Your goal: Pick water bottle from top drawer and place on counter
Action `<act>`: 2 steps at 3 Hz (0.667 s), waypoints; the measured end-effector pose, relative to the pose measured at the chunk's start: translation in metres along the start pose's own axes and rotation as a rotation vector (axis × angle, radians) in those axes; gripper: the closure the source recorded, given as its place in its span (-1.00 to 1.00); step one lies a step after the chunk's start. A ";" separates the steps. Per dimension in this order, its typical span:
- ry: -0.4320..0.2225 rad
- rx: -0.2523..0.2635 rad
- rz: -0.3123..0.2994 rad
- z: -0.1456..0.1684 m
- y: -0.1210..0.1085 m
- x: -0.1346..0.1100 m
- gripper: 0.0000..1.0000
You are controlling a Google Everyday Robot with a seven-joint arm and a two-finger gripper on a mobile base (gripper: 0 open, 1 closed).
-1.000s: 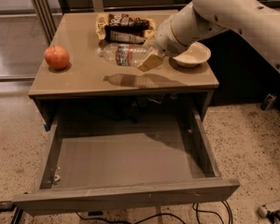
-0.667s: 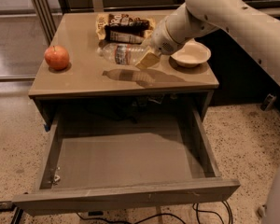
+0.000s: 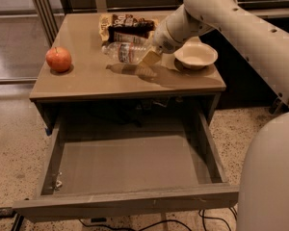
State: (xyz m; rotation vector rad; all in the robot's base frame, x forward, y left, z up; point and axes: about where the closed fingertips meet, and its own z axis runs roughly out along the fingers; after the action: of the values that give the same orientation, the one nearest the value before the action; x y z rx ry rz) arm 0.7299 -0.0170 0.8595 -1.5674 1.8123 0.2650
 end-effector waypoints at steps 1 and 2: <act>0.004 0.000 0.026 0.013 -0.007 0.006 1.00; 0.010 0.000 0.050 0.020 -0.010 0.014 1.00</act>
Offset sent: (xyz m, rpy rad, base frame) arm 0.0235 -0.0097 -0.0268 0.0148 0.0418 -0.0717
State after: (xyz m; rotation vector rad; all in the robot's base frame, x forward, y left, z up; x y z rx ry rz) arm 0.7468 -0.0187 0.8389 -1.5271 1.8615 0.2805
